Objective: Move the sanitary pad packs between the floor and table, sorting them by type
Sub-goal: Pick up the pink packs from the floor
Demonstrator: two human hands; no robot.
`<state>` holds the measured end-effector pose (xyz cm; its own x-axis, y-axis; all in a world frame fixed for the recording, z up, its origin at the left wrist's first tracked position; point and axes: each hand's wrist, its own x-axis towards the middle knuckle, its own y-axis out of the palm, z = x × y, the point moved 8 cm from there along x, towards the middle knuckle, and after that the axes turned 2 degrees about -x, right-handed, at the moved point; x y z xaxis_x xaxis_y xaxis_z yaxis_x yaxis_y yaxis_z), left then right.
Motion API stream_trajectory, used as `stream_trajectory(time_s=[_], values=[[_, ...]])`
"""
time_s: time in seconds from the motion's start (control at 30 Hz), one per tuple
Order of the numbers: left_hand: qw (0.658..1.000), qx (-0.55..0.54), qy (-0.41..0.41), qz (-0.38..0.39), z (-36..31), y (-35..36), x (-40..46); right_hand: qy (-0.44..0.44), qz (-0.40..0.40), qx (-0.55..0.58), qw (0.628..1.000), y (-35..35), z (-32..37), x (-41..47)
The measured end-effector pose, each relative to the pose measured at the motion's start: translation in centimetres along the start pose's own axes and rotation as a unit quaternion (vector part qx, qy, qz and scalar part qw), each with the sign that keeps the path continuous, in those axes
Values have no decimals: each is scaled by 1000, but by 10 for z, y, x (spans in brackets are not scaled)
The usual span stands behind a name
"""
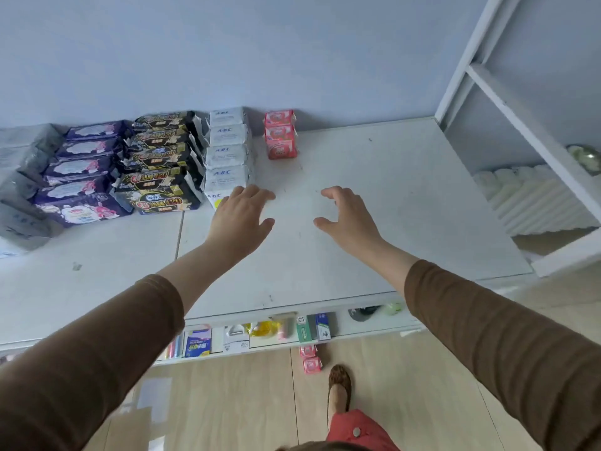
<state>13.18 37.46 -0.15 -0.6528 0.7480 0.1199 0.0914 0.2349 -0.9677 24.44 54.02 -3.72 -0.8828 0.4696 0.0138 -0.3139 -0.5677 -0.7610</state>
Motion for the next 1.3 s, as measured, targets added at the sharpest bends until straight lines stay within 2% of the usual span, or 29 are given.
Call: stream_trajectory(time_s=[0.3,0.43,0.53,0.7,0.97,1.1,1.3], values=[[994,-66,83,28,-36,28,-133,9,-49,-37,998,22,5,-169],[988,-102,114,37,-58,52,-183,15,-71,-57,996,35,-13,-225],[983,-116,127,63,-71,87,-220,30,-55,-57,996,56,-40,-257],[977,-119,94,148,-76,175,-279,85,1,-54,995,108,-106,-303],[947,-115,-16,299,-57,346,-347,189,100,-12,977,222,-230,-359],[939,-97,-52,325,-30,437,-353,214,131,2,968,296,-297,-362],[939,-70,-87,325,27,582,-335,231,160,8,960,423,-397,-341]])
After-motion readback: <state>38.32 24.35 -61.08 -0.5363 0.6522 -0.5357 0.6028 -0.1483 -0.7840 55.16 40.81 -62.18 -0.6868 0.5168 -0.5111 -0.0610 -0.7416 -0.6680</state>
